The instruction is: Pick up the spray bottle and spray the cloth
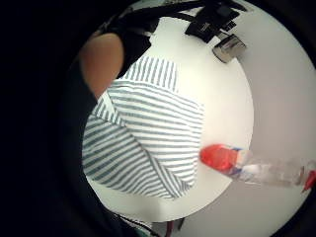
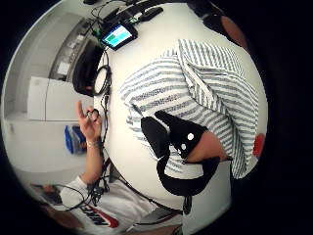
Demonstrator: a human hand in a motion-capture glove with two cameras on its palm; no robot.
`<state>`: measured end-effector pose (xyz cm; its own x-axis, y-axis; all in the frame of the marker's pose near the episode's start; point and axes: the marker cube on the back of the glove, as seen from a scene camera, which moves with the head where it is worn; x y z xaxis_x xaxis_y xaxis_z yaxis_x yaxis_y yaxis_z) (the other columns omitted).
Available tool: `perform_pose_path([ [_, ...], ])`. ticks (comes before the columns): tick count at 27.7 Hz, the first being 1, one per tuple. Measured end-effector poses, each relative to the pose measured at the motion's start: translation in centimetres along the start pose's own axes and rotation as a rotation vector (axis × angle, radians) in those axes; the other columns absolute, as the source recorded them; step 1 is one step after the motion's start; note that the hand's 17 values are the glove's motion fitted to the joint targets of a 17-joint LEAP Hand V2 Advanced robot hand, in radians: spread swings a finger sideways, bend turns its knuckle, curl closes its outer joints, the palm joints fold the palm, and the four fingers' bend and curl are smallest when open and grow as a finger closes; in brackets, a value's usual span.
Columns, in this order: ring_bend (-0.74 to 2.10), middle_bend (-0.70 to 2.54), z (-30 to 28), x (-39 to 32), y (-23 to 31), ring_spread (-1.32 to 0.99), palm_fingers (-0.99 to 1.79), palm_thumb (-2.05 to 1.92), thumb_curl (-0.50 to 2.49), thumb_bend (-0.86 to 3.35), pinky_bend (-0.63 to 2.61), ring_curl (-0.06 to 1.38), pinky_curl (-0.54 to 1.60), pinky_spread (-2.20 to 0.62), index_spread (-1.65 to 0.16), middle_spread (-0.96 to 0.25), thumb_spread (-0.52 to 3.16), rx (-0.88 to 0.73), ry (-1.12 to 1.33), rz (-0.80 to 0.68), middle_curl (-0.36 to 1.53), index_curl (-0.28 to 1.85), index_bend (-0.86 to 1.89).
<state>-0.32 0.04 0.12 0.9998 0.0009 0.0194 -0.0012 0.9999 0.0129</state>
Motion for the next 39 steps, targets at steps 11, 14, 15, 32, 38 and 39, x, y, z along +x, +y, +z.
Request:
perform_pose_path([
  [11, 0.28, 0.28, -1.9, -0.8, 2.8, 0.04, 0.54, 0.45, 0.18, 0.03, 0.23, 0.24, 0.26, 0.27, -0.37, -0.06, 1.02, 0.146, -0.181, -0.006, 0.28, 0.26, 0.16],
  [14, 0.27, 0.27, -2.9, -1.0, 4.1, 0.04, 0.54, 0.46, 0.19, 0.02, 0.23, 0.25, 0.27, 0.27, -0.37, -0.06, 1.03, 0.222, -0.268, -0.004, 0.29, 0.27, 0.16],
  [15, 0.27, 0.26, -3.2, -1.0, 4.5, 0.04, 0.54, 0.46, 0.19, 0.01, 0.22, 0.25, 0.27, 0.27, -0.37, -0.06, 1.03, 0.245, -0.285, -0.003, 0.29, 0.27, 0.16],
  [32, 0.23, 0.25, -4.8, 4.1, 9.2, 0.06, 0.58, 0.48, 0.22, -0.02, 0.18, 0.27, 0.3, 0.27, -0.36, -0.05, 1.06, 0.368, -0.251, 0.092, 0.33, 0.3, 0.16],
  [38, 0.23, 0.25, -4.4, 7.8, 8.8, 0.06, 0.58, 0.49, 0.23, -0.02, 0.18, 0.28, 0.3, 0.27, -0.36, -0.05, 1.06, 0.369, -0.256, 0.203, 0.34, 0.31, 0.16],
  [39, 0.23, 0.25, -4.3, 8.5, 8.8, 0.06, 0.58, 0.49, 0.23, -0.02, 0.18, 0.28, 0.3, 0.27, -0.36, -0.05, 1.06, 0.371, -0.265, 0.227, 0.34, 0.31, 0.16],
])
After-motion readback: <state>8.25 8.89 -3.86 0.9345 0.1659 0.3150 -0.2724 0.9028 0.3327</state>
